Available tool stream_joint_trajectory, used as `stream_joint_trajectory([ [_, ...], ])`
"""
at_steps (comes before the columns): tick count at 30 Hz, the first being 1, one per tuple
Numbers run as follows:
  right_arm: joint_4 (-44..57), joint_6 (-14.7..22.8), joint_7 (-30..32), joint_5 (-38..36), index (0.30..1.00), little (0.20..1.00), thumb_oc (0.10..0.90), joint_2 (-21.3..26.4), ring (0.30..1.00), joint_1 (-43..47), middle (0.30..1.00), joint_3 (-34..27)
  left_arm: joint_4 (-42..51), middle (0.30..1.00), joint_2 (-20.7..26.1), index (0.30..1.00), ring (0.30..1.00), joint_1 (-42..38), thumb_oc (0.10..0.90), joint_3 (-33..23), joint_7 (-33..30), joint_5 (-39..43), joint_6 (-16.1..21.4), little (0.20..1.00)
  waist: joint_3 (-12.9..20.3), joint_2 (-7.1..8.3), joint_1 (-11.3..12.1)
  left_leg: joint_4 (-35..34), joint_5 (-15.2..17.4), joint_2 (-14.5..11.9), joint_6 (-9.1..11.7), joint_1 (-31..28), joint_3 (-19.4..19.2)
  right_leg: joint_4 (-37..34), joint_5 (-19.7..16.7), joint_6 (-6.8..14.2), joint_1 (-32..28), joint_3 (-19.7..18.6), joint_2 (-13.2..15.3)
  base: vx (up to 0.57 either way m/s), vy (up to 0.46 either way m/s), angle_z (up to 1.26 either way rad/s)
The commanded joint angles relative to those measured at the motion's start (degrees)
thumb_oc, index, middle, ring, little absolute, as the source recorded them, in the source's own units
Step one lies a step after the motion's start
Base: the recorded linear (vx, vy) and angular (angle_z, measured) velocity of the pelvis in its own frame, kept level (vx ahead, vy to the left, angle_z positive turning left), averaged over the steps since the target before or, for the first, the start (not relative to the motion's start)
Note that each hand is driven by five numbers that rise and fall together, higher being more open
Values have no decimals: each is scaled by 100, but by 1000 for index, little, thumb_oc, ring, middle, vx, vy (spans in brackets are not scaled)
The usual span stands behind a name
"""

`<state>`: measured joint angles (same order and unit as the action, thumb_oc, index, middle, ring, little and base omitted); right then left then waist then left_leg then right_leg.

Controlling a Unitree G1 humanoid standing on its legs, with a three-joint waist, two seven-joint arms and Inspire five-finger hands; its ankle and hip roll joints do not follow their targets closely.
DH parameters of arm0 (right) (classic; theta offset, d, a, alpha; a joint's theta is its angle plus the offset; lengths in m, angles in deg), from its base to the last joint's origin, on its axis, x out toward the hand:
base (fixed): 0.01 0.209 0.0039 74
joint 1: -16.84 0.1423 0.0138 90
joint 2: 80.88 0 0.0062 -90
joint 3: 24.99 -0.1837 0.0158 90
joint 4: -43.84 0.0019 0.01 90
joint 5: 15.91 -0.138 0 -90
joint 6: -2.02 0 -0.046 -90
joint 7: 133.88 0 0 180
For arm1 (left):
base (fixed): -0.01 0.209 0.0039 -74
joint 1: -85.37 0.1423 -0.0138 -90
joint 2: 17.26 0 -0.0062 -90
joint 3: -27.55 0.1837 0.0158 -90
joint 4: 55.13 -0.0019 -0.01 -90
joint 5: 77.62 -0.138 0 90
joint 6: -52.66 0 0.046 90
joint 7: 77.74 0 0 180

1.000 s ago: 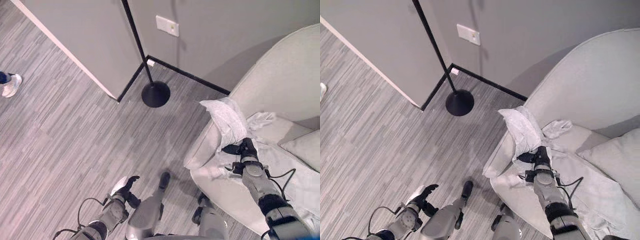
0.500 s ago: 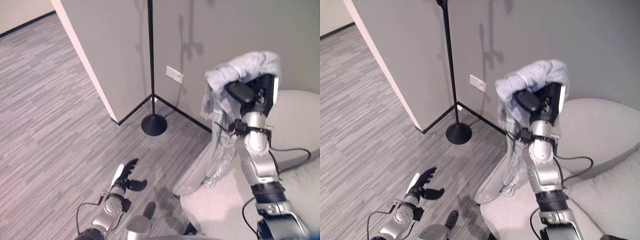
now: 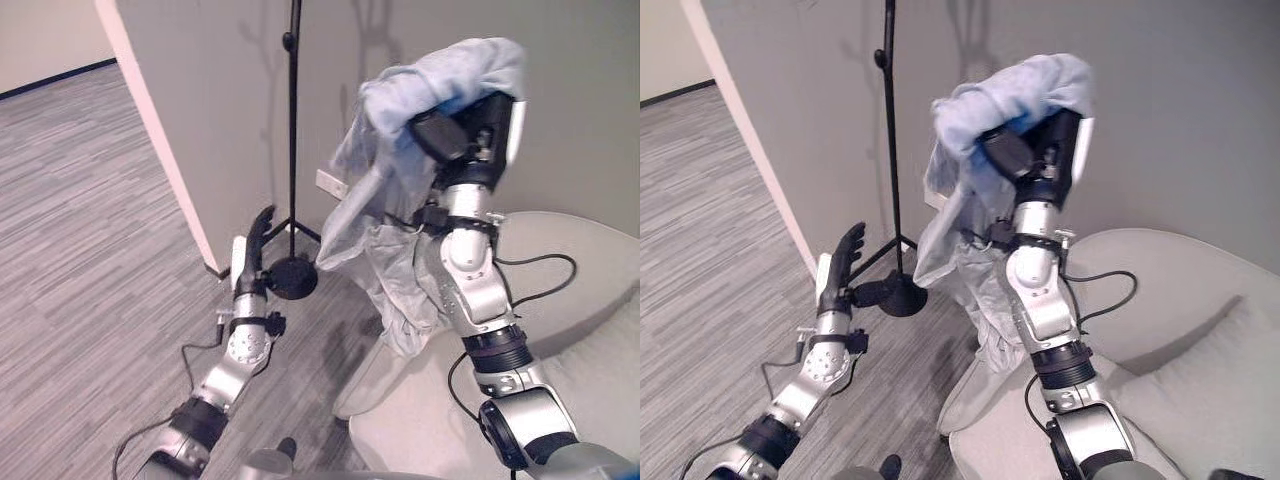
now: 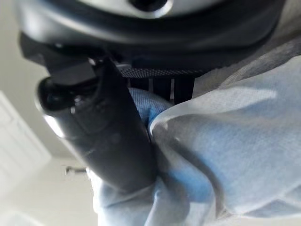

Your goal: Hang the clothes on the sofa on the clothes rack.

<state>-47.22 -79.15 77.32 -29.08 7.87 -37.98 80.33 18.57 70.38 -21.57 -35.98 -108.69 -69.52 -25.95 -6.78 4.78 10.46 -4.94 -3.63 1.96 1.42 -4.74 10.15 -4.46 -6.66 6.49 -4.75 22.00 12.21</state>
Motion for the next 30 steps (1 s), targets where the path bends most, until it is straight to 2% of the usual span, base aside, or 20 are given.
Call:
stream_joint_trajectory([
  [1,685,273,24,415,300,300,400,-72,300,1138,300,-178,328,900,-383,900,900,-641,800,482,688,1067,862,900,606,331,20,-6,658,-26,-143,-126,27,612,-96,602,-399,-194,892,-17,36,-19],
  [2,617,274,42,378,300,300,400,-121,300,1234,300,-154,405,900,-402,900,900,-624,800,582,874,1252,827,900,592,338,31,-6,670,-20,-153,-145,3,613,-115,603,-391,-228,898,-23,38,-20],
  [3,488,243,79,297,300,300,400,-240,300,1497,300,-65,389,900,-593,900,900,-599,800,959,1221,1710,766,900,563,364,-8,-6,685,-6,-171,-179,-46,623,-183,609,-372,-282,914,-19,24,-20],
  [5,424,238,88,272,300,300,400,-309,300,1627,300,-11,258,900,-672,900,900,-655,800,1128,1332,1817,722,900,531,381,-10,-6,690,-2,-182,-203,-86,638,-224,616,-354,-334,924,-18,15,-12],
  [8,383,211,104,152,300,300,400,-588,300,1896,300,207,-442,900,-1071,900,900,-1017,800,1598,1332,1892,578,900,495,434,-164,-6,698,13,-189,-241,-174,688,-321,606,-301,-470,929,-21,13,-20],
  [9,376,212,107,152,300,300,400,-584,300,1911,300,210,-486,900,-1095,900,900,-1046,800,1594,1332,1890,598,900,487,431,-160,-6,698,16,-191,-239,-179,692,-321,608,-294,-477,932,-15,22,-20],
  [10,449,245,129,20,300,300,400,-808,300,1981,300,426,-1450,900,-1510,900,900,-1584,800,1751,1075,1698,442,900,495,474,-387,-6,704,15,-186,-262,-250,759,-343,586,-221,-591,937,-6,17,-14],
  [11,448,245,130,19,300,300,400,-801,300,1990,300,436,-1489,900,-1535,900,900,-1614,800,1736,1077,1697,460,900,489,463,-389,-6,704,16,-186,-257,-251,767,-340,586,-212,-594,938,0,26,-14],
  [13,580,260,109,-62,300,300,400,-947,300,1993,300,601,-2201,900,-1914,900,900,-1956,800,1659,887,1610,334,900,513,472,-583,-6,710,18,-180,-283,-313,807,-348,571,-154,-682,929,7,17,-12],
  [14,586,257,109,-61,300,300,400,-942,300,1994,300,615,-2237,900,-1940,900,900,-1983,800,1638,889,1608,347,900,512,458,-587,-6,711,17,-180,-278,-314,812,-346,571,-147,-685,929,11,27,-11],
  [15,661,280,64,-103,300,300,400,-1028,300,2016,300,747,-2807,900,-2171,900,900,-2278,800,1498,761,1492,233,900,541,450,-734,-6,718,4,-170,-299,-382,824,-335,560,-95,-763,916,20,32,-12],
  [16,769,311,45,-83,300,300,400,-1034,300,2039,300,838,-3184,796,-2290,796,796,-2474,731,1285,646,1484,223,796,560,426,-839,-6,737,-3,-167,-324,-454,820,-328,550,-47,-837,888,20,32,-14],
  [17,771,310,46,-81,300,300,400,-1033,300,2041,300,849,-3199,300,-2298,300,300,-2490,400,1269,648,1484,228,300,558,417,-840,-6,738,-5,-167,-323,-459,822,-328,549,-42,-843,886,16,18,-15],
  [21,1050,362,-2,36,300,300,400,-930,300,2027,300,975,-3815,300,-2247,300,300,-2766,400,828,317,1297,120,300,618,394,-964,-6,757,-41,-153,-351,-603,738,-309,545,15,-970,829,8,11,-18],
  [23,1199,417,10,121,300,300,400,-798,300,1918,300,1019,-3908,300,-2071,300,300,-2758,400,587,104,1230,138,300,652,386,-975,-6,764,-43,-151,-366,-647,674,-291,545,8,-1019,807,20,15,-19],
  [25,1302,510,42,95,300,300,400,-632,300,1767,300,985,-3769,300,-1787,300,300,-2589,400,308,-138,1298,228,300,669,380,-943,-6,761,-49,-153,-377,-672,633,-282,555,-7,-1015,800,3,12,-9],
  [27,1305,509,42,96,300,300,400,-635,300,1761,300,986,-3758,300,-1783,300,300,-2577,400,312,-141,1297,224,300,673,382,-944,-6,761,-49,-153,-378,-673,631,-283,555,-8,-1015,799,-2,11,-5],
  [30,1437,587,125,182,300,300,400,-408,300,1471,300,764,-3138,300,-1276,300,300,-2064,400,-127,-516,1208,361,300,672,387,-826,-6,760,-4,-193,-386,-625,695,-320,584,-25,-986,849,-9,43,-3],
])
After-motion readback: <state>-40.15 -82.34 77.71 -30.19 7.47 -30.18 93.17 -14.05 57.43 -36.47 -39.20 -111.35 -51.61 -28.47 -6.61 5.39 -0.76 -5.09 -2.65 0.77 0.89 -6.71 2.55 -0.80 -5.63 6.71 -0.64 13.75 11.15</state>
